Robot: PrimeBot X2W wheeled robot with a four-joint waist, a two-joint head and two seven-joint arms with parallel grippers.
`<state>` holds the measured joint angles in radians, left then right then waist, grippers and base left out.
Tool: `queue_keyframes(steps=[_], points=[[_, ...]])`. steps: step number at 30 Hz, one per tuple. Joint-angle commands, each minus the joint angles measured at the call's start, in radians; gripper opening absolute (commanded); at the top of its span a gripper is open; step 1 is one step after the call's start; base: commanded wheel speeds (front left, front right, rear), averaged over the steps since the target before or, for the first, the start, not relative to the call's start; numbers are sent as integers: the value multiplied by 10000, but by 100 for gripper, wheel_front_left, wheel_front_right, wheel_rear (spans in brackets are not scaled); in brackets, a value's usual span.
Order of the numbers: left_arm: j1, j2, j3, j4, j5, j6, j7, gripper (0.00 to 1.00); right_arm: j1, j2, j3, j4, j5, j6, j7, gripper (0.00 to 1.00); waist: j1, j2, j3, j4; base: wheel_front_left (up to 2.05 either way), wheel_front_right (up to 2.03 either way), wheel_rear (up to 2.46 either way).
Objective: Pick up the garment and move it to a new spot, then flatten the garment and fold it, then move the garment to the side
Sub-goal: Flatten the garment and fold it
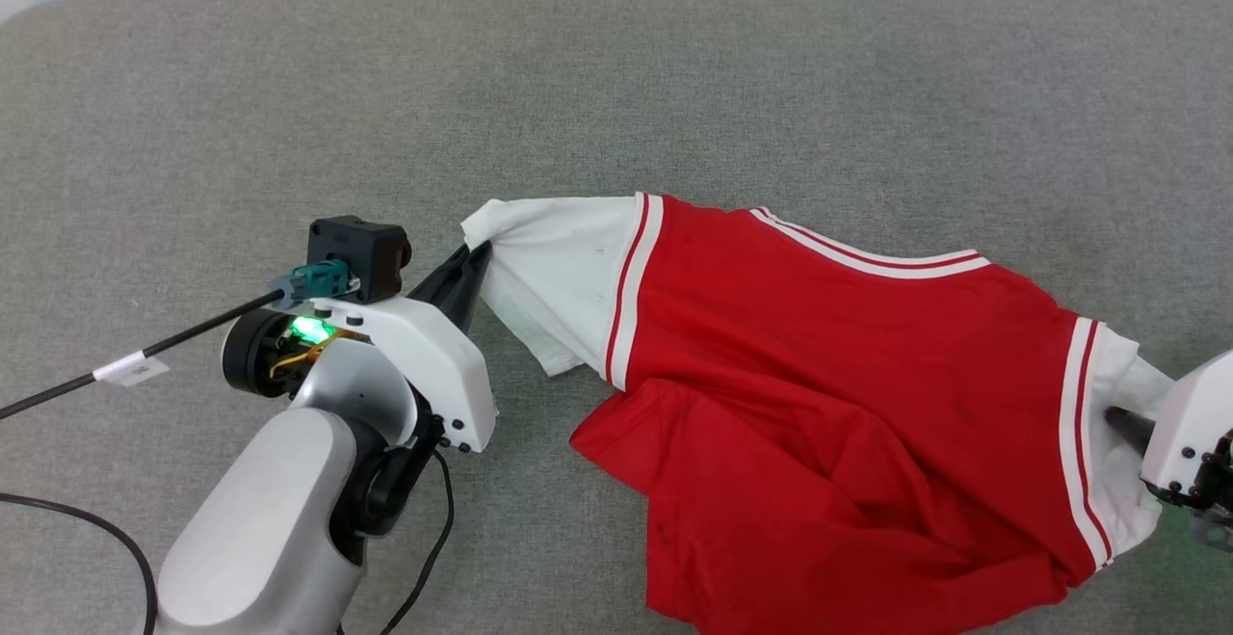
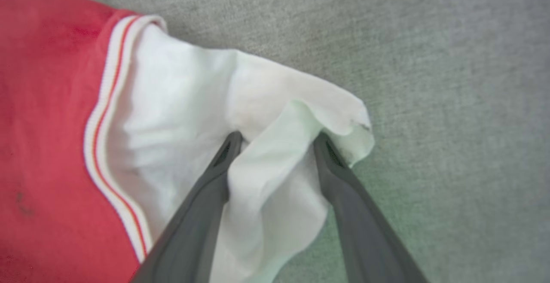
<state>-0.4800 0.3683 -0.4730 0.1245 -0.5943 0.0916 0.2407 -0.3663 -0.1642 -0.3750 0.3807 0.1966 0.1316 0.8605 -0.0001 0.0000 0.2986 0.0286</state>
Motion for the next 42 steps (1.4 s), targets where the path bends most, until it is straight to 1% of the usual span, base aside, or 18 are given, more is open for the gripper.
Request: queue_keyframes(steps=[1, 5, 9, 12, 16, 22, 25, 28, 30, 35, 37, 42], points=[[46, 47, 24, -26, -36, 25, -19, 0, 576, 480, 144, 911, -36, -17, 330, 0, 1, 0, 21, 20, 0, 0, 0], [102, 112, 82, 93, -87, 1, -80, 0, 302, 345, 224, 807, -21, -14, 88, 0, 1, 0, -143, -22, 0, 0, 0], [92, 163, 242, 182, -132, 72, -288, 0, -101, -6, 512, 199, 26, -11, -489, 0, 1, 0, -534, -101, 0, 0, 0], [-93, 275, 510, 323, -189, 168, -472, 0, -414, -358, 1044, -379, 44, -14, -1010, 0, 1, 0, -1098, -199, 0, 0, 0], [-479, 439, 829, 616, -313, 198, -526, 0, -812, -595, 1638, -621, 166, -14, -1407, 0, 1, 0, -1543, -248, 0, 0, 0], [-1788, 365, 1274, 1783, -816, -184, -414, 0, -2172, -891, 2189, -258, 306, -14, -2066, 0, 1, 0, -1743, -223, 0, 0, 0], [-2798, 339, 1482, 2605, -916, -383, -563, 0, -3164, -957, 2328, 76, 289, -14, -2477, 0, 1, 0, -1525, -233, 0, 0, 0], [-3977, 310, 1690, 3522, -1018, -671, -772, 0, -4345, -1009, 2395, 432, 72, -14, -2992, 0, 1, 0, -1090, -303, 0, 0, 0], [-4847, 377, 1790, 4016, -900, -780, -990, 0, -5223, -997, 2419, 670, -59, -16, -3357, 0, 1, 0, -710, -363, 0, 0, 0], [-6795, 521, 2061, 4841, -782, -971, -1551, 0, -7421, -1056, 2580, 1147, -567, -17, -4336, 0, 1, 0, 316, -528, 0, 0, 0], [-7635, 598, 2195, 5011, -783, -1038, -1705, 0, -8329, -1071, 2609, 1315, -738, -17, -4726, 0, 1, 0, 747, -573, 0, 0, 0], [-9529, 894, 2272, 5359, -388, -1242, -2465, 0, -10424, -1100, 2884, 1647, -1228, -16, -5703, 0, 1, 0, 1695, -670, 0, 0, 0]])
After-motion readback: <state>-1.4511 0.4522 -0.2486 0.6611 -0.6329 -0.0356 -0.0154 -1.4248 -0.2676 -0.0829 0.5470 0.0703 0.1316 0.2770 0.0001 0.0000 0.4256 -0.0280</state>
